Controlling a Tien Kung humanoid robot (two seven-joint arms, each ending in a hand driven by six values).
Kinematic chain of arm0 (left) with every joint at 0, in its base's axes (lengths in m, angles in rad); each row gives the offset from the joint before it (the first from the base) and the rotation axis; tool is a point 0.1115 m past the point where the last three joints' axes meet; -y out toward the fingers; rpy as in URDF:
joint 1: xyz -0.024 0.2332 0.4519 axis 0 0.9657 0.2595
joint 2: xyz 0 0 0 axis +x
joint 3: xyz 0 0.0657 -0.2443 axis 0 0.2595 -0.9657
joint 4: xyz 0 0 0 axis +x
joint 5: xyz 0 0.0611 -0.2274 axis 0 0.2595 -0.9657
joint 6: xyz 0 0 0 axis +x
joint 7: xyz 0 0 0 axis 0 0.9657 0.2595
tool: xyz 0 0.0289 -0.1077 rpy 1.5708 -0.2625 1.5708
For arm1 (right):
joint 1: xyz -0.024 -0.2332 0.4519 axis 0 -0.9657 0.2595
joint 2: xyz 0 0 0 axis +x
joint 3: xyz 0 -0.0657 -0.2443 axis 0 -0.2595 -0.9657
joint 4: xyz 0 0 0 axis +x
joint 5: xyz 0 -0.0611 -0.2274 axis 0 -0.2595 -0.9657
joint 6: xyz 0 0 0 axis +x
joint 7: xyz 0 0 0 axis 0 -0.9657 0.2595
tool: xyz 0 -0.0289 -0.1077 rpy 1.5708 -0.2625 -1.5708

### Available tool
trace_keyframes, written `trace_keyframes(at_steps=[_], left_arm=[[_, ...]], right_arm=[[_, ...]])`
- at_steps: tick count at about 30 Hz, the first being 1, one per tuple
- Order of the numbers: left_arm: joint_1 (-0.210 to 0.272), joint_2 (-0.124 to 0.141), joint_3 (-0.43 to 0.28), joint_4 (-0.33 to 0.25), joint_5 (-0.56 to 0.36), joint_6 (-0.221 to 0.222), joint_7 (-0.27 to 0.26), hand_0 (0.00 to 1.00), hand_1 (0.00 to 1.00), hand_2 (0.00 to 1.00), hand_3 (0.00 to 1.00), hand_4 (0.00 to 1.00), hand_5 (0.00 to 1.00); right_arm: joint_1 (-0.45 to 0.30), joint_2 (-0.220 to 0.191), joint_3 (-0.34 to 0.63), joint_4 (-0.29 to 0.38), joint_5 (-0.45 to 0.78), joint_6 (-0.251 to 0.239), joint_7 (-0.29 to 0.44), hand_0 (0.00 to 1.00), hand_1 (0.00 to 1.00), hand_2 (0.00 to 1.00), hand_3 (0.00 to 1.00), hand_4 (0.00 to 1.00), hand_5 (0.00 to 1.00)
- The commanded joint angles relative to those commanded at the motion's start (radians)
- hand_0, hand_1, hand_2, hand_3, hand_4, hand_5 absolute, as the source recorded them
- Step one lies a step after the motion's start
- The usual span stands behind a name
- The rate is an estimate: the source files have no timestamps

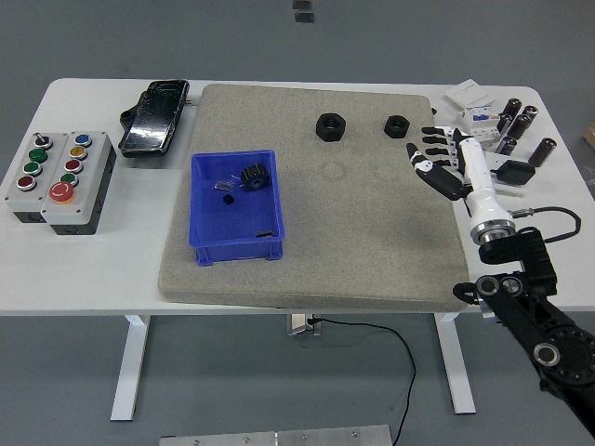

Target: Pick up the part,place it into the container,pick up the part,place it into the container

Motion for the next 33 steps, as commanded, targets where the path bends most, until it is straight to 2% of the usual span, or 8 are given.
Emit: trace_keyframes(at_steps=[7,8,13,14,16,22,33], left_arm=[[0.008,-0.002,-0.018,0.000,0.015,0.002,0.015,0.658,0.623,0.584,0.618,0.715,0.369],[0.007,-0.001,-0.022,0.000,0.018,0.002,0.016,0.658,0.624,0.583,0.617,0.716,0.371],[0.002,0.007,-0.011,0.000,0.003,0.002,0.006,0.658,0.624,0.583,0.617,0.716,0.371],[0.001,0.008,-0.010,0.000,0.001,0.002,0.005,0.658,0.623,0.584,0.617,0.716,0.371],[-0.001,0.008,-0.009,0.000,0.000,0.001,0.004,0.658,0.623,0.584,0.617,0.716,0.371],[-0.005,0.014,-0.007,0.000,-0.004,-0.001,0.004,0.658,0.623,0.583,0.617,0.714,0.369],[-0.016,0.035,-0.017,0.000,0.002,-0.004,0.007,0.658,0.623,0.583,0.617,0.713,0.365]], right_arm=[[-0.155,0.023,0.207,0.018,0.227,0.069,0.156,0.573,0.657,0.688,0.673,0.756,0.415],[-0.164,0.026,0.233,0.022,0.255,0.076,0.177,0.628,0.668,0.688,0.670,0.774,0.436],[-0.183,0.025,0.348,0.040,0.382,0.122,0.237,0.628,0.668,0.688,0.670,0.774,0.436],[-0.184,0.024,0.366,0.043,0.402,0.128,0.242,0.646,0.674,0.690,0.665,0.792,0.492],[-0.187,0.023,0.407,0.052,0.443,0.140,0.250,0.646,0.674,0.690,0.665,0.792,0.492],[-0.187,0.023,0.461,0.059,0.491,0.142,0.266,0.644,0.669,0.686,0.659,0.787,0.500],[-0.176,0.033,0.457,0.051,0.475,0.128,0.264,0.638,0.663,0.678,0.652,0.786,0.489]])
